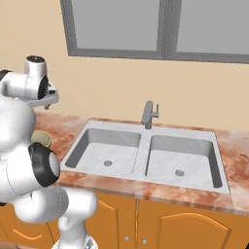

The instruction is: Place the jar in the left basin and the bowl in the right basin of the sink.

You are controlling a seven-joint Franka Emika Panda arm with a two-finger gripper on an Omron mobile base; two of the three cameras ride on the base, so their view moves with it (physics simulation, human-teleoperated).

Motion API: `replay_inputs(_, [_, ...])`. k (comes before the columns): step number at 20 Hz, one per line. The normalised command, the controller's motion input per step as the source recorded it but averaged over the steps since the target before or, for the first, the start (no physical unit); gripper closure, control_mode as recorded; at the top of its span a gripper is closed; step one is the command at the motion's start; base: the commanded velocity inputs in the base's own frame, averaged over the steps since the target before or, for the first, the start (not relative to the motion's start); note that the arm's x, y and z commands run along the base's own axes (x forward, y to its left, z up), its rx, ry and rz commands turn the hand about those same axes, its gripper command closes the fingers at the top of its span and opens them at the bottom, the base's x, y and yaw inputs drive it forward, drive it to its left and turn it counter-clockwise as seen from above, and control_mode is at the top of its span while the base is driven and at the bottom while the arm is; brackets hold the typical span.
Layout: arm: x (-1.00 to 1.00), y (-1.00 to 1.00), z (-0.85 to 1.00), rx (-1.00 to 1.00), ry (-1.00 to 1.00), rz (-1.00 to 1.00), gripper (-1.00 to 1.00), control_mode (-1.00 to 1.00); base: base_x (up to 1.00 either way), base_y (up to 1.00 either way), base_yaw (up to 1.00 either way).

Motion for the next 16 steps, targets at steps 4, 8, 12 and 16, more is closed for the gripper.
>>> replay_inputs(4, [0.04,0.29,0.00,-0.01,-0.08,-0.07,-1.00,-1.00,0.00,0.00,0.00])
replay_inputs(8, [0.00,0.29,-0.01,0.00,-0.06,-0.17,-1.00,-1.00,0.00,0.00,0.00])
replay_inputs(12, [0.00,0.35,-0.03,0.00,-0.06,-0.18,-1.00,-1.00,0.00,0.00,0.00])
replay_inputs(16, [0.04,0.44,-0.02,0.00,-0.03,-0.14,-1.00,-1.00,0.00,0.00,0.00])
